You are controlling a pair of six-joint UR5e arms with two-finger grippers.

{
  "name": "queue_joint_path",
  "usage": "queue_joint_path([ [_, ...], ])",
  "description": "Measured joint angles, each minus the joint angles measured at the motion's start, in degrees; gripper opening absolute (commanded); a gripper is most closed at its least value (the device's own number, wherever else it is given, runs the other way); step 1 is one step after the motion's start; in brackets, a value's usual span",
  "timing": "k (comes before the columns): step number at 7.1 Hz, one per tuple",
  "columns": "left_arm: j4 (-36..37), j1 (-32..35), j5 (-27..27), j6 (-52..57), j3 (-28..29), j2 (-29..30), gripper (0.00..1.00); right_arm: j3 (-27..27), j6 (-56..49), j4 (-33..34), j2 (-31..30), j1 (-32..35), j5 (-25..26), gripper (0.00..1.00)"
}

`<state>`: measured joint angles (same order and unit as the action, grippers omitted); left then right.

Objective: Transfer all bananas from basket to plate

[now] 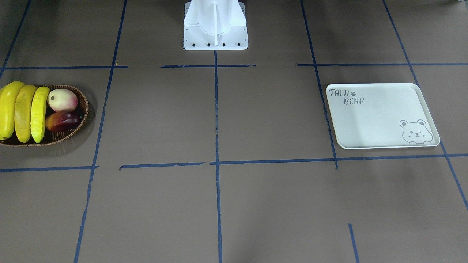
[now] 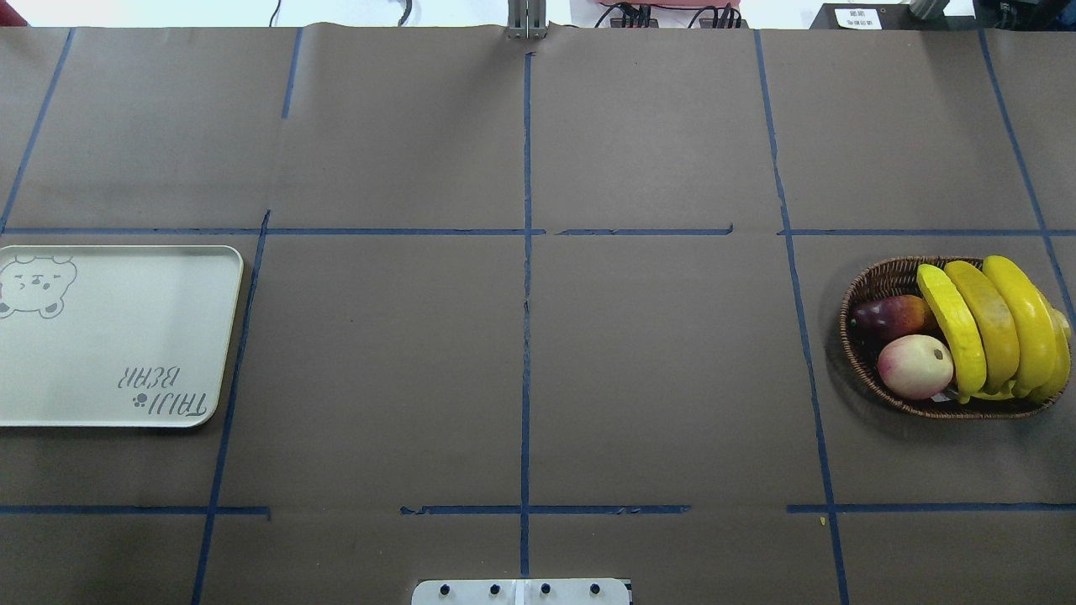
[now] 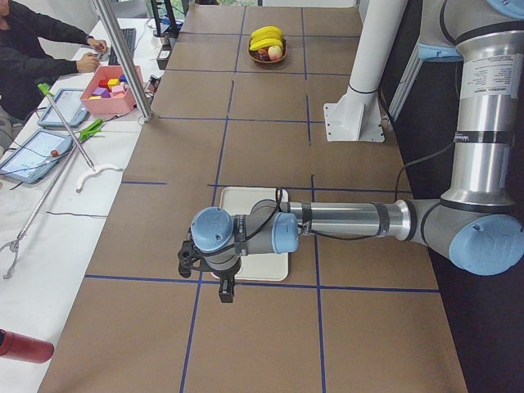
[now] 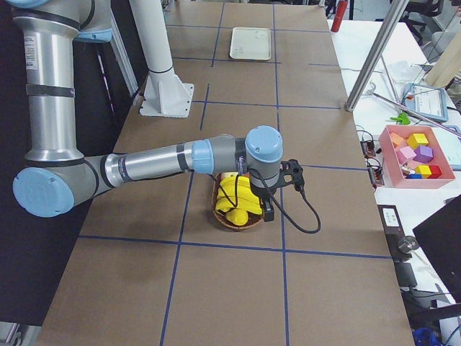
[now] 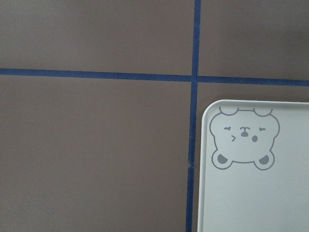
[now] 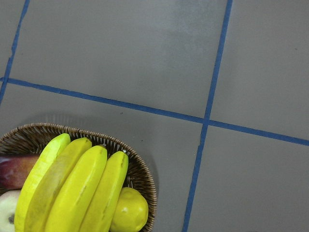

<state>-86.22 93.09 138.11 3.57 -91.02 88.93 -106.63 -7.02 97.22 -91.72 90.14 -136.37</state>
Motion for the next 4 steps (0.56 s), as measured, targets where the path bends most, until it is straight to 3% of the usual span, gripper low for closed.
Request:
queue_joint_path([
  [2, 0.00, 0.05, -0.03, 0.03, -0.88, -0.21, 1.00, -3.42, 8.03, -0.42, -0.84, -5.47, 0.91, 1.00],
  [4, 0.06, 0.07, 0.03, 0.04, -1.41, -0.23, 1.00, -5.69, 19.69, -5.09, -1.18, -10.13, 1.14, 1.00],
])
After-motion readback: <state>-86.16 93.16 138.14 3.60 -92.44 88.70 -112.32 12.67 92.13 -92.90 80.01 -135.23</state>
